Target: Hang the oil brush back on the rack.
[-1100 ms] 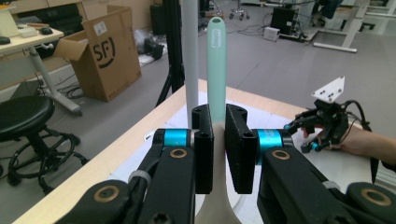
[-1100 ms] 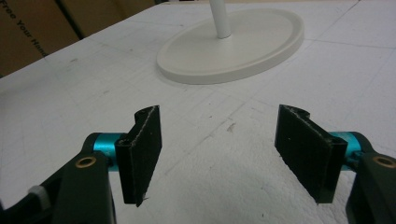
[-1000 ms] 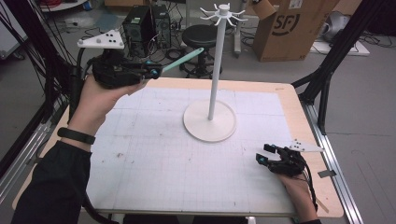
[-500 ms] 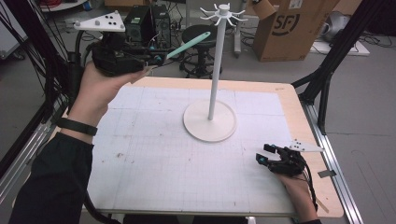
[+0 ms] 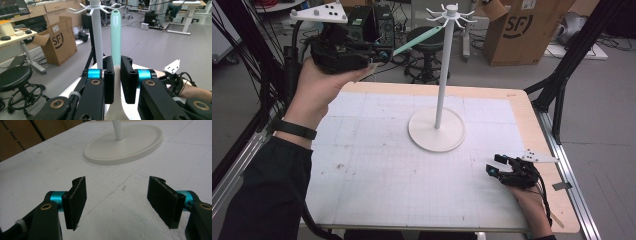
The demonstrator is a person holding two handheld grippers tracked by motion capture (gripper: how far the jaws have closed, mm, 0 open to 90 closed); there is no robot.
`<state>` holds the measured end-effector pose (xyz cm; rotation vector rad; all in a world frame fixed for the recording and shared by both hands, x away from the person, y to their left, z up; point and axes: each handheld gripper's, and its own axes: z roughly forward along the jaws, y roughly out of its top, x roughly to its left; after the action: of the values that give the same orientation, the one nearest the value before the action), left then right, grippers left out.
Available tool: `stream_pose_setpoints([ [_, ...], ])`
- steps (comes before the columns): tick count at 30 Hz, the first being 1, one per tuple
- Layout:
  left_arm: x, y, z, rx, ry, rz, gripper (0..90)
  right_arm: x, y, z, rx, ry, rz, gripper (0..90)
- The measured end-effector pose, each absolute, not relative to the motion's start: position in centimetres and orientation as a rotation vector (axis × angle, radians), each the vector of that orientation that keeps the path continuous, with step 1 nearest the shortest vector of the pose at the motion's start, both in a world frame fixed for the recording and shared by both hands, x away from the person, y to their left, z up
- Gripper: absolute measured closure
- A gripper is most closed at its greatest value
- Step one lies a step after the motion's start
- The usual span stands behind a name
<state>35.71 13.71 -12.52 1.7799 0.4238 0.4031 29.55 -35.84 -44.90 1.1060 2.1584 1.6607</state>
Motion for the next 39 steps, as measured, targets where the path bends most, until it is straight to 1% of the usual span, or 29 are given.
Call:
stream_pose_setpoints([
  [39, 37.1, 12.2, -13.2, 1.826, 0.451, 0.448, 82.0, 29.6, -35.8, -44.9, 1.103, 2.159, 1.661, 31.6],
])
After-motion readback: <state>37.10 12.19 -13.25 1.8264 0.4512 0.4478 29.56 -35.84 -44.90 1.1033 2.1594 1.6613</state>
